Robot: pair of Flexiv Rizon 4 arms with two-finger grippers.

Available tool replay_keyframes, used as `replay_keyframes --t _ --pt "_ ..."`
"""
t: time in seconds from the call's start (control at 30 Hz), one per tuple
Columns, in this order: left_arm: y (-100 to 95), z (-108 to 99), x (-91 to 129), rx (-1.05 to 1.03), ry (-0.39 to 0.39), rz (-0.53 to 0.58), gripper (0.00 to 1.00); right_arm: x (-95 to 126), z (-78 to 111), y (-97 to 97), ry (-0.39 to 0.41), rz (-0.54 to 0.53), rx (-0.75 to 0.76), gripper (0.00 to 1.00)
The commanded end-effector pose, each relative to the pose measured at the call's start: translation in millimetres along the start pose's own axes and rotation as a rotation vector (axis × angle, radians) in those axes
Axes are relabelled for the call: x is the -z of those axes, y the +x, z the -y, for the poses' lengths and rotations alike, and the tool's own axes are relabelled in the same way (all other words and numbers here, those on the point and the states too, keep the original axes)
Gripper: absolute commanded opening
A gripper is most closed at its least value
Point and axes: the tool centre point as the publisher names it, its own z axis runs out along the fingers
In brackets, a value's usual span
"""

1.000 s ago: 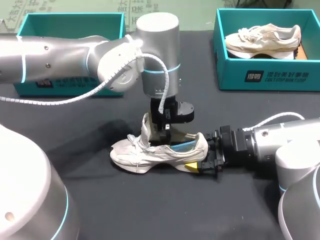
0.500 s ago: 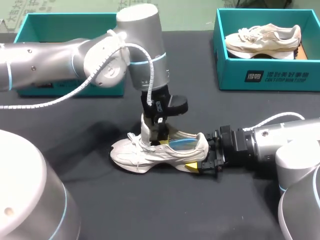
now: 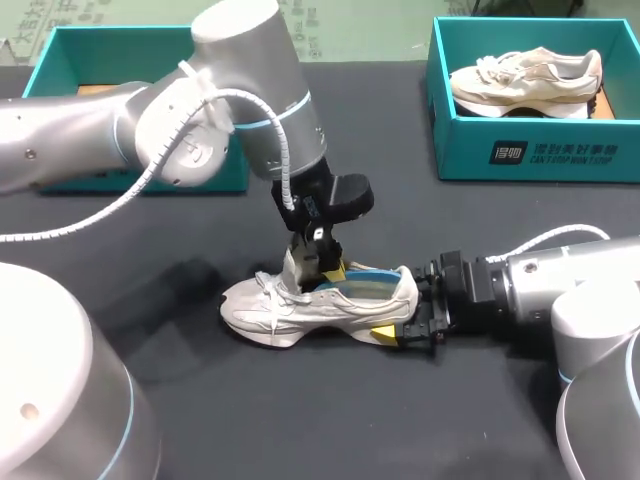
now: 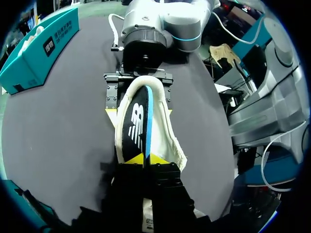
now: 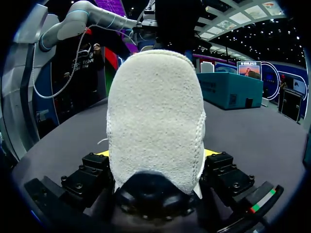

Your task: Take the shoe out of the shoebox, open the shoe tongue, remove and reinsert the insole, then place the shoe into the shoebox

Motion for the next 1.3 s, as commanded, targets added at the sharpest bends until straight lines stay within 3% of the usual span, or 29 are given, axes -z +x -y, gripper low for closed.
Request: replay_keyframes --t 0.03,0.57,1.0,1.3 --pt "10.7 -3 8 0.016 0.027 0.081 0.0 -1 1.6 1.4 0.005 0.0 -0.001 0.0" --pt "8.2 -7 19 0.084 0.079 0.147 0.0 -1 1.6 1.4 0.005 0.0 -0.001 0.0" --pt "9.6 39 8 0.106 0.049 0.285 0.0 -1 1.6 1.4 0.005 0.0 -0.001 0.0" --pt "0.4 58 2 0.181 0.034 0.388 0.0 -1 1.6 1.4 0.005 0.0 -0.001 0.0"
